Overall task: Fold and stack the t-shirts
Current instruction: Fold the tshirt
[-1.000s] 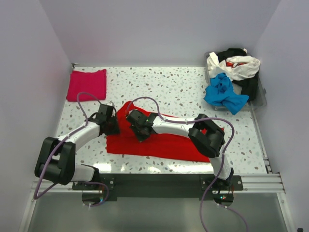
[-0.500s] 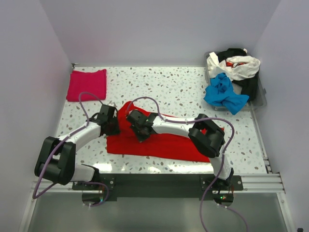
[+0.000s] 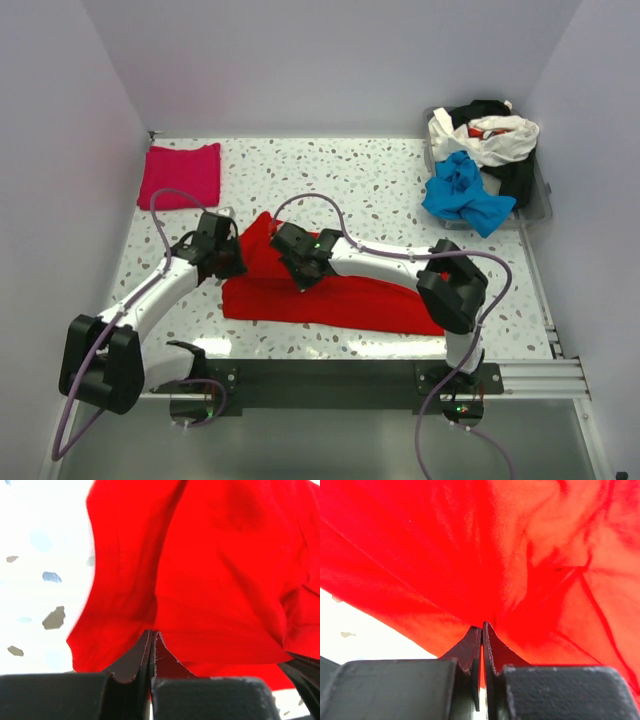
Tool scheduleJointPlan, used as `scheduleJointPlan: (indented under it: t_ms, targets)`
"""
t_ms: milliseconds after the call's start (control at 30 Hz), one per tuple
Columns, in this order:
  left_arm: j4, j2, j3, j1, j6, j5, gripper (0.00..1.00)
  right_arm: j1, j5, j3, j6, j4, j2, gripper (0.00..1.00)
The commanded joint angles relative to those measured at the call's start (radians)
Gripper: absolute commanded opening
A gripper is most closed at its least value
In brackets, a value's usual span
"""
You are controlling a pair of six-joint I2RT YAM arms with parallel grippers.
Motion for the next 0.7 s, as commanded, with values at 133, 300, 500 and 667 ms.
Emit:
scheduleJointPlan:
  t_ms: [133,300,500,667]
  targets:
    - [-0.127,-0.080,0.025,-0.005,-0.016,0.047,0.00,-0.003,0.018,-0.018,-0.002,-0.079,-0.085,0.00]
    - [-0.162,-0.113,0.014,-0.005,-0.024,0.070,0.00,-0.003,0.001,-0.016,-0.024,-0.098,-0.077,0.00]
    - [-0.210,-0.137,0.022,-0.005,-0.024,0.082,0.00,-0.003,-0.012,-0.024,-0.030,-0.113,-0.059,0.00]
    - [-0.244,-0.157,0.013,-0.006,-0.024,0.100,0.00,-0.003,-0.025,-0.022,-0.039,-0.119,-0.047,0.00]
